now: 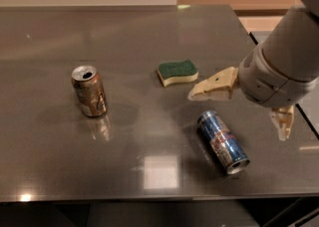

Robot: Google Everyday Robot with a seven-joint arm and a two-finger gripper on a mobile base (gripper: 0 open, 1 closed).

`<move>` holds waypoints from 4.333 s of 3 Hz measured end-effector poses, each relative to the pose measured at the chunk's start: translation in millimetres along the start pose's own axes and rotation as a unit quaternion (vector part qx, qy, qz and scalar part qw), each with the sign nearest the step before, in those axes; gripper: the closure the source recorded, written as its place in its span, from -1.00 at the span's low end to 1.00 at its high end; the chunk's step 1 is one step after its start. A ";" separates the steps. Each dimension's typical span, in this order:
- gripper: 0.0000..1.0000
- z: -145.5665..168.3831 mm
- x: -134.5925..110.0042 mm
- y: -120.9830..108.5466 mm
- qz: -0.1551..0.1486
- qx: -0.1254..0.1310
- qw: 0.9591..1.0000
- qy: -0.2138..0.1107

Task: Place redbull can upright

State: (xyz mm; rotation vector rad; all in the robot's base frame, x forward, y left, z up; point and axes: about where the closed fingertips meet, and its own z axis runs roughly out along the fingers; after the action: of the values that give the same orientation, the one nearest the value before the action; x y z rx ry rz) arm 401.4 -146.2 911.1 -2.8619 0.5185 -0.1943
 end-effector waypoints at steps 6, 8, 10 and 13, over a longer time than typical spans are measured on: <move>-1.00 57.1 -19.3 20.6 -0.134 -0.080 0.988 0.000; -1.00 65.2 -20.8 28.4 -0.169 -0.100 0.981 -0.005; -0.66 68.4 -25.7 34.0 -0.189 -0.112 0.975 -0.021; 0.73 64.9 -13.2 33.2 -0.193 -0.119 0.974 -0.026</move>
Offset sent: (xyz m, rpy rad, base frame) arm -0.0251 0.0034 -0.0488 -0.1226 0.0707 0.1779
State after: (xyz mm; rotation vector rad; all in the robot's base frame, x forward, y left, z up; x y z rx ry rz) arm 389.2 -158.9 839.2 -3.1677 -0.0348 -0.1271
